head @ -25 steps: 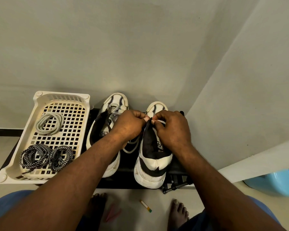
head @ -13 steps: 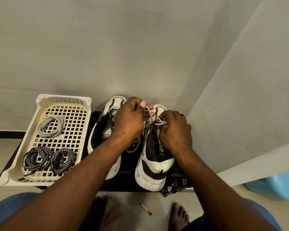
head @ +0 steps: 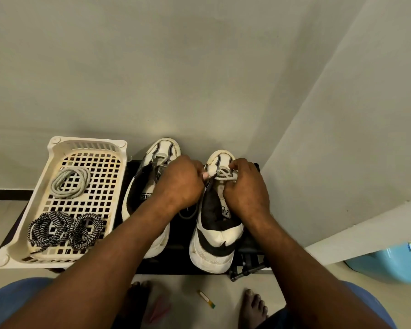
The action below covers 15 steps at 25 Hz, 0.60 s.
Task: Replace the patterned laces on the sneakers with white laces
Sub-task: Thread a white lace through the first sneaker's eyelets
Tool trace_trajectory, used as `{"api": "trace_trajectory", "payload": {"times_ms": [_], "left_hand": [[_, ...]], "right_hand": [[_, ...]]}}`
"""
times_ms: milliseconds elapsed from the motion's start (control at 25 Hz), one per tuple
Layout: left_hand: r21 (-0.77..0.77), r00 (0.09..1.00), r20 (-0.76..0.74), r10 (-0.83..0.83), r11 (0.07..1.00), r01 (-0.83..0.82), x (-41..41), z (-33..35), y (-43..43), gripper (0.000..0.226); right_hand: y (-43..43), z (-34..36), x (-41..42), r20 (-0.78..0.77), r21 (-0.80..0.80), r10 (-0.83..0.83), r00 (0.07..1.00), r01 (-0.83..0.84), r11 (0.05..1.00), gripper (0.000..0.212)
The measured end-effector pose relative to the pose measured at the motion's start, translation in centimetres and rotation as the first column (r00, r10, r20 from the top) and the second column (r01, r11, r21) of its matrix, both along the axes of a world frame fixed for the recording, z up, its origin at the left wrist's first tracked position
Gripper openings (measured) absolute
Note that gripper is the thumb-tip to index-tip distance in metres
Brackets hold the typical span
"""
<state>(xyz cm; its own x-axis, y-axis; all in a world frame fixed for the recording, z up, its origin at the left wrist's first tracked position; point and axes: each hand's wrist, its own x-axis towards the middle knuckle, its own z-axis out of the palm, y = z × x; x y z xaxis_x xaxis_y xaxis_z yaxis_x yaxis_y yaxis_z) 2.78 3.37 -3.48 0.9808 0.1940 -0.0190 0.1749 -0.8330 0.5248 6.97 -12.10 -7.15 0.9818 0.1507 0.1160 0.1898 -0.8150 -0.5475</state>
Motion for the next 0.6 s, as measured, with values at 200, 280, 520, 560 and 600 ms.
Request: {"api": "trace_trajectory", "payload": {"times_ms": [200, 280, 520, 560, 600], "left_hand": [[-0.983, 0.989, 0.136, 0.066, 0.133, 0.126, -1.9, 5.5, 1.3, 0.029], [-0.977, 0.995, 0.062, 0.078, 0.207, 0.044, -1.9, 6.1, 2.3, 0.033], [0.001, 0.998, -0.059, 0.023, 1.0, -0.023, -1.0, 0.6, 0.5, 0.022], [0.059, 0.994, -0.103, -0.032, 0.997, 0.038, -1.0, 0.1, 0.0, 0.025], [0.121, 0.989, -0.135, -0.064, 0.989, 0.08, -0.8, -0.1, -0.3, 0.027]], "right_hand": [[-0.2, 0.1, 0.2, -0.021, 0.031, 0.004, 1.0, -0.003, 1.0, 0.039], [-0.1, 0.2, 0.1, -0.034, 0.043, 0.004, 0.999, -0.002, 0.999, 0.038], [-0.1, 0.2, 0.0, -0.031, 0.075, -0.038, 0.999, 0.041, 0.996, 0.04], [0.0, 0.2, 0.0, -0.029, 0.078, -0.04, 0.999, 0.042, 0.996, 0.04], [0.0, 0.1, 0.0, -0.027, 0.08, -0.039, 0.999, 0.041, 0.996, 0.04]]}}
